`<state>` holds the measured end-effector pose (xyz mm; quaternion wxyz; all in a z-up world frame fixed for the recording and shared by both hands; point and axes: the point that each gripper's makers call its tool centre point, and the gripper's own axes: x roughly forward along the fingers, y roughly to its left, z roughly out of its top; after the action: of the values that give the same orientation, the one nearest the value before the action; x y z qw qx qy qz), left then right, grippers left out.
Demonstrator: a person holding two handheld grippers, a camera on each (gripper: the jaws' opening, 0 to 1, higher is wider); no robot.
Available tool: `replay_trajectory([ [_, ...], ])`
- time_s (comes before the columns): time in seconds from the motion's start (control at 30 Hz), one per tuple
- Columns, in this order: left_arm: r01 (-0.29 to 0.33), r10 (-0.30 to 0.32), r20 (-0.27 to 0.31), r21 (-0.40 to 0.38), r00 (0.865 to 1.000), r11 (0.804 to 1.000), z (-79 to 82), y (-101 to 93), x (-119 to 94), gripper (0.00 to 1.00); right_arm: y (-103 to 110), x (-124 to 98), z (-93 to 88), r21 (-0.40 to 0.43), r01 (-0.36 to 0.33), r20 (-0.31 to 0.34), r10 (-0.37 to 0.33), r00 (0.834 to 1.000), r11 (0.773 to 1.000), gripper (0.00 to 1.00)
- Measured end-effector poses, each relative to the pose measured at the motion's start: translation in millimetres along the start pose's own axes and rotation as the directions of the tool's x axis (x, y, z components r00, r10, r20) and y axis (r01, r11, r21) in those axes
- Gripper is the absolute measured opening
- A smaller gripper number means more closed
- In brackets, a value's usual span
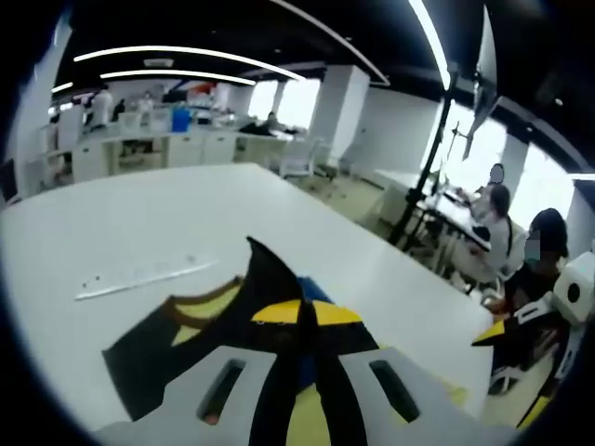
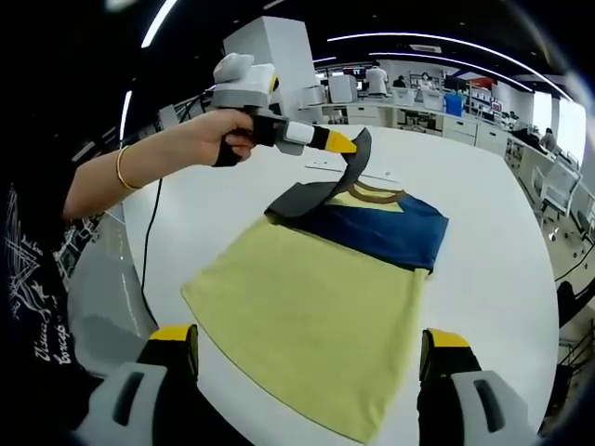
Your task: Fold the garment on the visible template until the final outline fits inside the template.
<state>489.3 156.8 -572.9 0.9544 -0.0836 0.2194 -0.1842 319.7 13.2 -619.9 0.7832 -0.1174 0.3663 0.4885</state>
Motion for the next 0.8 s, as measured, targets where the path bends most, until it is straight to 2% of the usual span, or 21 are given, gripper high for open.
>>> replay_trajectory([
  [0.23,0.085,-0.085,0.013,-0.045,0.996,0.995,-7.6,-24.8,9.9,0.00,0.5,1.6,-4.8,0.005,-0.001,-0.013,0.001,1.000,1.000,0.99],
  [0.37,0.094,-0.094,-0.008,-0.012,0.996,0.996,-16.4,-31.3,16.2,0.00,1.4,2.5,-5.5,0.006,-0.005,-0.015,0.005,1.000,1.000,0.99],
  [0.8,0.130,-0.132,-0.095,-0.024,0.987,0.991,-64.1,-42.5,46.5,0.00,-4.2,-0.2,-15.4,0.028,0.006,-0.024,-0.006,1.000,1.000,0.99],
])
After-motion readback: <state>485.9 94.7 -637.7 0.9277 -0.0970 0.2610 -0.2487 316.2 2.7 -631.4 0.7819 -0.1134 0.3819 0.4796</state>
